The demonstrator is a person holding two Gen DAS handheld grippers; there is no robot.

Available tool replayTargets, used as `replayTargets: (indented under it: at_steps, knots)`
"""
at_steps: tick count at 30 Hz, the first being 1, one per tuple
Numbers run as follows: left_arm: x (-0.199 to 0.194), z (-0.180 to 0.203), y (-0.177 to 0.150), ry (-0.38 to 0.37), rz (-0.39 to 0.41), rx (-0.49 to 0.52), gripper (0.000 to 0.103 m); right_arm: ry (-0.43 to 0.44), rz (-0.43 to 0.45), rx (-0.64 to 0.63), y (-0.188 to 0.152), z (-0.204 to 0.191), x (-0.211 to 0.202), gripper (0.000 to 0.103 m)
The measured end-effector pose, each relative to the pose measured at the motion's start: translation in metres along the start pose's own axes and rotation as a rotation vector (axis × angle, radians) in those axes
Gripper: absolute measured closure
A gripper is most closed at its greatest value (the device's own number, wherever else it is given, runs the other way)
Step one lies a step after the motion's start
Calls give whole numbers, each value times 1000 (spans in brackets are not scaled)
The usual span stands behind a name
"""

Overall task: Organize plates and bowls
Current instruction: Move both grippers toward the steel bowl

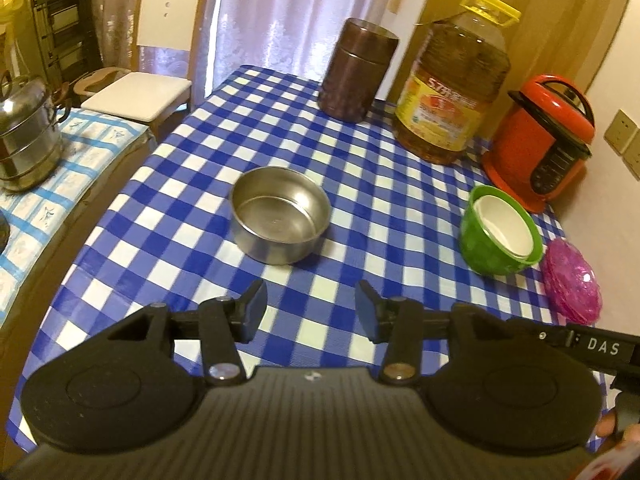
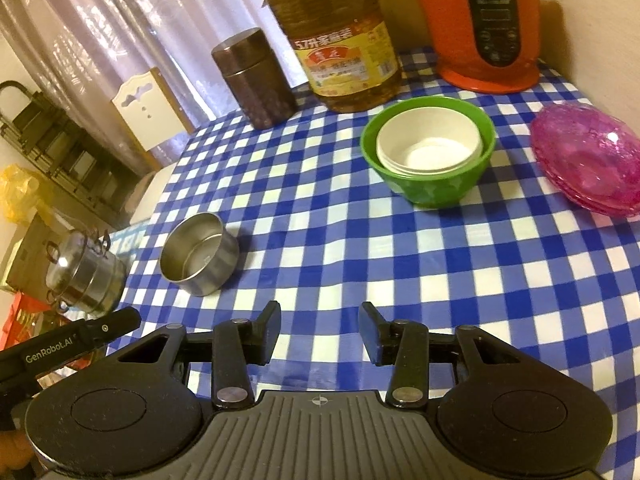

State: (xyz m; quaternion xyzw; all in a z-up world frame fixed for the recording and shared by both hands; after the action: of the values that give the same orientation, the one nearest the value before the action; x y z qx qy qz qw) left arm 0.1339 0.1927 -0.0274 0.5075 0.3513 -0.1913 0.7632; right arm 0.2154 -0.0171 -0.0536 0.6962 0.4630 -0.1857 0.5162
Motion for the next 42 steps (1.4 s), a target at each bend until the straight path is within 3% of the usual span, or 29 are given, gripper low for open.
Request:
replayTargets:
  at_steps: [18,33,42]
  knots:
    - [37,-39,15,21,7,-39,56,52,-23,-32,15,-23,63,60]
    - [103,-75,41,29,5,-33,56,142,-37,-65,36,-54,137,60]
    - [134,-78,52,13,14,-17,62,177,-26,-96,45,-72,172,60]
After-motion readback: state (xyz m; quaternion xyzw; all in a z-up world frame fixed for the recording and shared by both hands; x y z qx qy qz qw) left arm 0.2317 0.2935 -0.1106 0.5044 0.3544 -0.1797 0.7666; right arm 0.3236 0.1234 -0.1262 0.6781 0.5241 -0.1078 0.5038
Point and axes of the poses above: each gripper's, at about its wrist camera, not at the fingertips, and x roughly the way its jaws point, z to its right, y to its top, the point moved 2 cm from there along x, roughly the way its jaws point, and after that the axes turned 1 degree about -x, right-handed, at the moved point
